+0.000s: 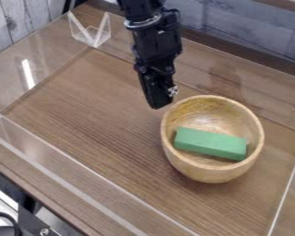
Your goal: Put green object into wooden bowl
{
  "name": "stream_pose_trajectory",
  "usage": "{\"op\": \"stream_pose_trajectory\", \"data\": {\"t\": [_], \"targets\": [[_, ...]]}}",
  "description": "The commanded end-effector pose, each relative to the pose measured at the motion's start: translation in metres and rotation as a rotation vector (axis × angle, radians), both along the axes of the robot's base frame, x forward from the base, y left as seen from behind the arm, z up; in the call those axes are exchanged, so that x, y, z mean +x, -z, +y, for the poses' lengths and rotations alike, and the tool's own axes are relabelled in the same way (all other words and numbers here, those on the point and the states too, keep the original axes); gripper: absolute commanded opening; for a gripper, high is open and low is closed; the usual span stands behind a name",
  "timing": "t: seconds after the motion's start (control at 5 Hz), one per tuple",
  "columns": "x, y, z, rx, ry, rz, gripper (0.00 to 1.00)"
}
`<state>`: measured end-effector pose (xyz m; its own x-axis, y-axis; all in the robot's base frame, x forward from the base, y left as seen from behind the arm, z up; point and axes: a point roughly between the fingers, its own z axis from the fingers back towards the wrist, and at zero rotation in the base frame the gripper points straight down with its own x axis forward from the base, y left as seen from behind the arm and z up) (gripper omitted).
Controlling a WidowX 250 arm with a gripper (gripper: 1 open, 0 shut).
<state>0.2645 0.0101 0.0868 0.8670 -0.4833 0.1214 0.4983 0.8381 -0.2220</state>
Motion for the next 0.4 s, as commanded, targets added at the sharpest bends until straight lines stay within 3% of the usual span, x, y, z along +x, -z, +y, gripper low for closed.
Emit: {"op": "stream_pose_trajectory", "data": {"t": [0.0,0.2], "targets": [[0.0081,-0.0193,0.0030,0.029,-0.042,-0.073,1.00],[0.0097,-0.0242,0.0019,0.051,-0.083,-0.091,1.00]]}}
